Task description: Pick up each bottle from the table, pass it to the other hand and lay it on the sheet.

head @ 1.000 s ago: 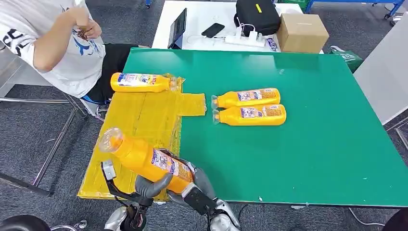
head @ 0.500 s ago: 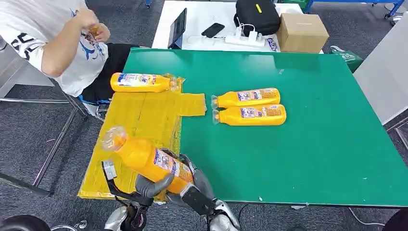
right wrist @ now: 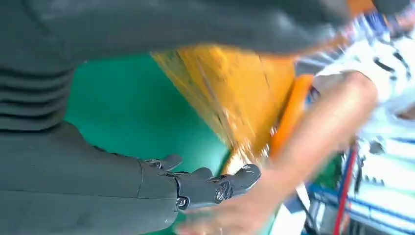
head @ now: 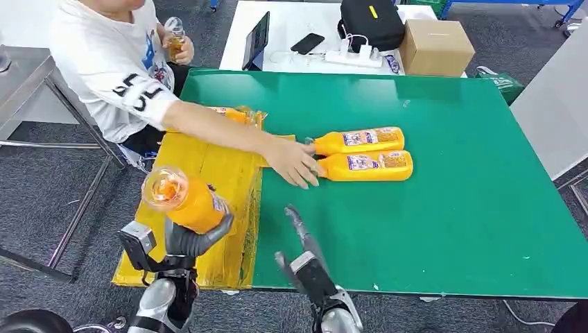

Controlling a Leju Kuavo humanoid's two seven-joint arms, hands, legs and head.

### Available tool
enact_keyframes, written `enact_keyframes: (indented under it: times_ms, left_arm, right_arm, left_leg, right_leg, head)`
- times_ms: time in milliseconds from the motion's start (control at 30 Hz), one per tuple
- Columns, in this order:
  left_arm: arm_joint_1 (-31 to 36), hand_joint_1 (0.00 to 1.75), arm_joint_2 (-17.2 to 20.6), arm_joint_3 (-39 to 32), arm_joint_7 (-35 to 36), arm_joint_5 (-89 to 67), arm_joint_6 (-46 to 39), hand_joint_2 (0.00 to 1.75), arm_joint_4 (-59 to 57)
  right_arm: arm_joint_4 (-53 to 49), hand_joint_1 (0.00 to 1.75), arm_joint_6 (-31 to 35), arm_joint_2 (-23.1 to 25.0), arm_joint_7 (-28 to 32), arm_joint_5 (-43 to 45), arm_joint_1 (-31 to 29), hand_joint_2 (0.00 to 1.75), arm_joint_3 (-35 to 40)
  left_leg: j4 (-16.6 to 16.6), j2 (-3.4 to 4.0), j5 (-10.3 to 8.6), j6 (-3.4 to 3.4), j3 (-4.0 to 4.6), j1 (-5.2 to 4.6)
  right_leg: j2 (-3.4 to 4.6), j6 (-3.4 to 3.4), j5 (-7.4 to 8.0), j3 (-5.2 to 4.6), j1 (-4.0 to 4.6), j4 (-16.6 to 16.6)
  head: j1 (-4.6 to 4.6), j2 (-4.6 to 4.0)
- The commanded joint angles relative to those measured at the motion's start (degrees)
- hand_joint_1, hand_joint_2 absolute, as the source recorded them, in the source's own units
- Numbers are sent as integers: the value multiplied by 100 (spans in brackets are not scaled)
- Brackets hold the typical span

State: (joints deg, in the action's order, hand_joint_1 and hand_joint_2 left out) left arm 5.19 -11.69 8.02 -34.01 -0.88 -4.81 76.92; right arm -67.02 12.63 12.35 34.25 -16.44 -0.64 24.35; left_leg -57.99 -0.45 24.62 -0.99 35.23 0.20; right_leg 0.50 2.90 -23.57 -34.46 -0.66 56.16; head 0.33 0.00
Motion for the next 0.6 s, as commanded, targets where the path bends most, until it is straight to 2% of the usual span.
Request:
enact_keyframes:
  times_ms: [33, 67, 100, 200, 300, 333, 400, 600]
  left_arm:
    - [422, 175, 75, -411, -241, -803, -1080, 175, 73]
    - [553, 175, 211, -445, -315, -1434, -1728, 175, -46]
    - [716, 175, 368, -498, -277, -2047, -2307, 175, -250]
    - [1278, 175, 725, -426, 81, -3325, -2855, 175, -1045]
    - [1524, 175, 828, -431, 245, -3706, -2848, 175, -1538]
    - [1752, 175, 1051, -201, 660, -4634, -3013, 175, -2028]
    - [2114, 175, 1283, -28, 920, -5303, -2999, 175, -2718]
    - [2239, 175, 1294, -55, 844, -5280, -3040, 175, -2974]
  right_arm:
    - [-983, 0, 79, -132, 203, 227, 258, 0, -353]
    - [-1298, 0, -13, -106, 309, 535, 341, 0, -369]
    - [-1701, 0, 208, -37, 560, 658, 424, 0, -393]
    - [-2540, 0, 516, -5, 528, 944, 429, 0, -347]
    - [-2780, 0, 707, -33, 538, 1056, 399, 0, -335]
    - [-2875, 0, 792, -67, 575, 1103, 365, 0, -324]
    - [-2939, 0, 873, -140, 575, 1106, 311, 0, -309]
    - [-2894, 0, 891, -148, 571, 1114, 305, 0, -319]
  left_leg:
    - [-1, -6, 3, 2, -7, 1]
    - [-5, -9, 9, 4, -16, 3]
    - [-4, -9, 5, 4, -9, 3]
    - [-2, -7, 0, 5, -1, -1]
    - [1, -11, -2, 6, -12, -1]
    - [2, -9, -4, 5, -5, 0]
    - [6, -14, -8, 10, -19, 0]
    - [3, 2, -3, 16, -28, 6]
  right_leg:
    - [-12, -6, -5, 9, 2, 1]
    - [-17, -9, -11, 20, 5, 3]
    - [-15, -9, -8, 12, 5, 3]
    - [-11, -8, -4, 1, 0, 9]
    - [-16, -10, -5, 12, 0, 6]
    - [-12, -6, -1, 5, 0, 3]
    - [-19, -9, -3, 18, 1, 1]
    - [-9, -12, -4, 27, 7, 1]
  head:
    - [-2, 0]
    - [0, 0]
    - [0, 0]
    - [0, 0]
    - [-2, 0]
    - [0, 0]
    - [0, 0]
    - [-4, 0]
